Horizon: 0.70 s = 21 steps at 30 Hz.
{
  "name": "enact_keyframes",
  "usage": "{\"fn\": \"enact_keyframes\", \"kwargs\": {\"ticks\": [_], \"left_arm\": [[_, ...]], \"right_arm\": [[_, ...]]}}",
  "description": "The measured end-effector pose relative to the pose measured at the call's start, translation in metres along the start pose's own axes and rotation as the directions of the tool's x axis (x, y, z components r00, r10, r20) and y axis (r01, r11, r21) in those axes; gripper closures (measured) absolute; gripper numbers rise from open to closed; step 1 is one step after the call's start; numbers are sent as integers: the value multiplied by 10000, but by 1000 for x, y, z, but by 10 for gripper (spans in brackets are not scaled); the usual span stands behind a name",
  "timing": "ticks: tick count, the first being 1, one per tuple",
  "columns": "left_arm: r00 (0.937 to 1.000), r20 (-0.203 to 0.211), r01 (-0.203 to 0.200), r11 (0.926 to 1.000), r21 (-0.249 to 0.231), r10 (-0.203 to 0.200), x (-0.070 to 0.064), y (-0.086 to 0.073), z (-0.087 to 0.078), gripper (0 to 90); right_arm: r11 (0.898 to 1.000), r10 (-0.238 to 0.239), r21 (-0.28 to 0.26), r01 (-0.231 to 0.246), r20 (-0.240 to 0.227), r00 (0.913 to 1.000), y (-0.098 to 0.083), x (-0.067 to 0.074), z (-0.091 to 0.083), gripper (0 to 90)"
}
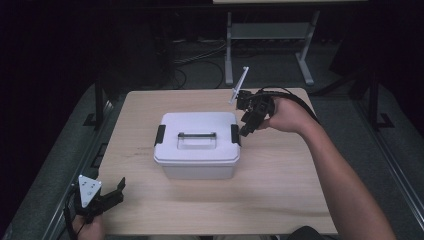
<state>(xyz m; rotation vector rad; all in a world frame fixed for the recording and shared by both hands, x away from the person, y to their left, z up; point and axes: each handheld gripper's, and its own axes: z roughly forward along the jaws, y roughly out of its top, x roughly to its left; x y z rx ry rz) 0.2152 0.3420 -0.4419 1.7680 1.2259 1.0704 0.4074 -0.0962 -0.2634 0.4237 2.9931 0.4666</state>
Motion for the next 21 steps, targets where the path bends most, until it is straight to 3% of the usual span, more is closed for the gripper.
{"fn": "enact_keyframes", "kwargs": {"ticks": [21], "left_arm": [[10000,-14,-10,10000,-44,10,-1,0,0,141]], "right_arm": [[9979,652,1,-652,-56,9979,-38,-5,10,416]]}}
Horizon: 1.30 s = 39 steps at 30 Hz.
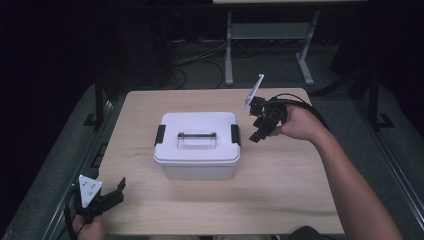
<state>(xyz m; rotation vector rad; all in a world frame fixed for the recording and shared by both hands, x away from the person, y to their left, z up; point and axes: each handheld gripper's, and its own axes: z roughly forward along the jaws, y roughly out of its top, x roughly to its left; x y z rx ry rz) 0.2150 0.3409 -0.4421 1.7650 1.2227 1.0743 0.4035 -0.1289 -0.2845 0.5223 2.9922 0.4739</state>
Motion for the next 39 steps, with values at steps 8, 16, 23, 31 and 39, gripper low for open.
{"fn": "enact_keyframes", "kwargs": {"ticks": [8,16,23,31,39], "left_arm": [[10000,-13,-37,10000,24,37,1,0,0,140],[10000,9,-46,10000,-19,46,0,0,0,141],[10000,8,-44,10000,-38,44,-1,0,0,140],[10000,15,-86,10000,-26,86,-1,0,0,140],[9999,26,-126,9999,2,126,-1,0,0,141]], "right_arm": [[9997,222,43,-222,-49,9997,-13,-1,6,400],[9990,431,79,-430,-124,9990,-26,-2,12,389],[9985,554,47,-553,-229,9982,-35,-3,18,384],[9978,659,73,-657,-345,9972,-46,-4,27,376],[9967,806,112,-802,-377,9960,-59,-4,36,368]]}}
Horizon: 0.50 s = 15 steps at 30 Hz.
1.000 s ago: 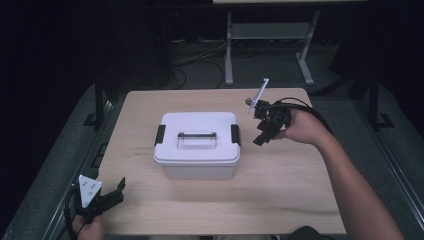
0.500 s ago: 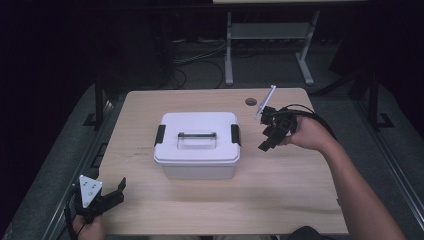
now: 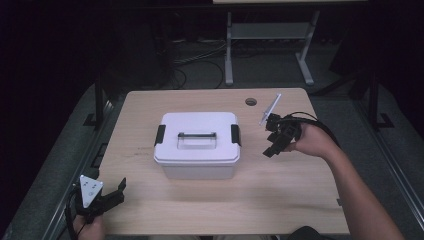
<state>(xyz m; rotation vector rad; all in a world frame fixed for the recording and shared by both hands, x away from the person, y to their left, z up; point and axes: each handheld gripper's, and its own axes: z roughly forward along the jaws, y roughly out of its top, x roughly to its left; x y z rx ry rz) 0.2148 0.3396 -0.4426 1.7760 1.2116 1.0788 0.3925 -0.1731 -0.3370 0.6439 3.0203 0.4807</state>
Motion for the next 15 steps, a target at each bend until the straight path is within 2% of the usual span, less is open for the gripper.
{"fn": "enact_keyframes", "kwargs": {"ticks": [15], "left_arm": [[10000,-37,-7,10000,-20,7,1,0,0,141]], "right_arm": [[9989,460,-80,-461,-143,9988,-27,-3,15,358]]}}
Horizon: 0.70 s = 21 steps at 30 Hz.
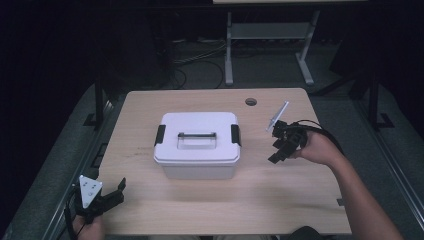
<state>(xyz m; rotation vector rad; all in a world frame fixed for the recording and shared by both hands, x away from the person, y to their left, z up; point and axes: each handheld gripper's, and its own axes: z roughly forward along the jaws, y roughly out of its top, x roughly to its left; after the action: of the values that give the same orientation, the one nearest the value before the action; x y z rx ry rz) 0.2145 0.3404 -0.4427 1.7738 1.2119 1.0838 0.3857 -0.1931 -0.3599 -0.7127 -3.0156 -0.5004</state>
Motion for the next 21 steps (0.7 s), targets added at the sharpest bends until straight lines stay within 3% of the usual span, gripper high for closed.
{"fn": "enact_keyframes", "kwargs": {"ticks": [21], "left_arm": [[10000,19,-31,10000,42,31,-1,0,1,141]], "right_arm": [[9988,469,-133,-472,-208,9987,-29,-5,16,352]]}}
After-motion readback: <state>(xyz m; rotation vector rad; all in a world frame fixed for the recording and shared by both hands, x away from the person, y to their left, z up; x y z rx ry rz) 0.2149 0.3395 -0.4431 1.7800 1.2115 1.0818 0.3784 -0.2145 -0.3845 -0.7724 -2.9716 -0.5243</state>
